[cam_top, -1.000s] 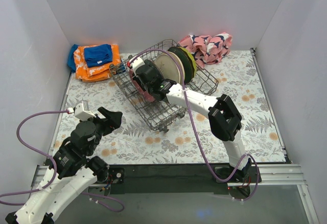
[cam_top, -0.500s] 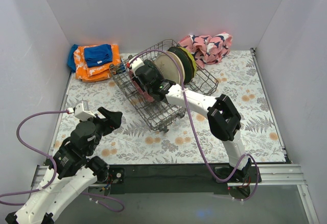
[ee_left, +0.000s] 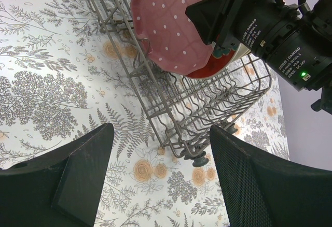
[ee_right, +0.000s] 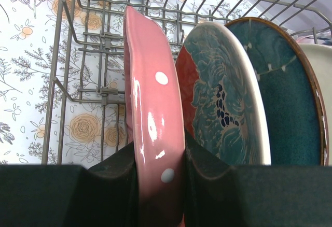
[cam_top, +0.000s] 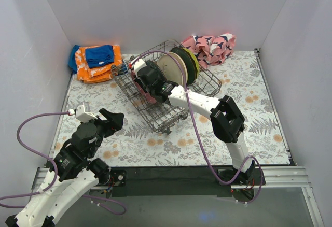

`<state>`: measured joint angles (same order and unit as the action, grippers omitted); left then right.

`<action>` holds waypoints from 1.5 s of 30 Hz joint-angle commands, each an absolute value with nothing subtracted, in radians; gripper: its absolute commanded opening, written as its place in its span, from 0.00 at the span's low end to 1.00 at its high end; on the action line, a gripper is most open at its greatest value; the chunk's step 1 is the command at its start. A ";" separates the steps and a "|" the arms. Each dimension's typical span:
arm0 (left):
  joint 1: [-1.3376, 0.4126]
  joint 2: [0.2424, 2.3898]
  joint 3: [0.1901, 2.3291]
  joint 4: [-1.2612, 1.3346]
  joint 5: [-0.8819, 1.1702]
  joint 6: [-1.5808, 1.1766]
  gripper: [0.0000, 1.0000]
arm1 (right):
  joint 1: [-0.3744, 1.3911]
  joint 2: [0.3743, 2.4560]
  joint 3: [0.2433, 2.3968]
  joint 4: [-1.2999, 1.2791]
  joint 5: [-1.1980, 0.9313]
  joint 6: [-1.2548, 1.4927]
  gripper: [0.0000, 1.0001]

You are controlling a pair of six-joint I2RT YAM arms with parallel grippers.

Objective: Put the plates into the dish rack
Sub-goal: Insert the plate into the dish rack

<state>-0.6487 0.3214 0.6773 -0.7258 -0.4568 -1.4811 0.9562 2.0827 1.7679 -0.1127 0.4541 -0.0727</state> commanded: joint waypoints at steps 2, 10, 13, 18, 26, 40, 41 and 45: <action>-0.643 0.310 0.669 -0.722 -0.476 -1.477 0.73 | 0.945 2.097 1.744 -0.009 0.453 -0.121 0.22; -0.643 0.305 0.669 -0.721 -0.474 -1.477 0.73 | 0.957 2.097 1.735 -0.011 0.449 -0.130 0.29; -0.643 0.304 0.669 -0.721 -0.474 -1.477 0.73 | 0.963 2.097 1.733 -0.009 0.451 -0.135 0.30; -0.643 0.295 0.666 -0.719 -0.476 -1.477 0.73 | 0.974 2.094 1.727 -0.009 0.453 -0.143 0.37; -0.643 0.288 0.666 -0.716 -0.474 -1.476 0.73 | 0.980 2.082 1.720 -0.011 0.453 -0.160 0.39; -0.643 0.288 0.666 -0.715 -0.476 -1.476 0.73 | 0.988 2.002 1.733 -0.012 0.482 -0.224 0.48; -0.643 0.290 0.664 -0.715 -0.474 -1.476 0.73 | 0.988 2.002 1.732 -0.012 0.483 -0.225 0.48; -0.643 0.287 0.666 -0.716 -0.474 -1.477 0.73 | 0.988 1.993 1.718 -0.015 0.473 -0.224 0.49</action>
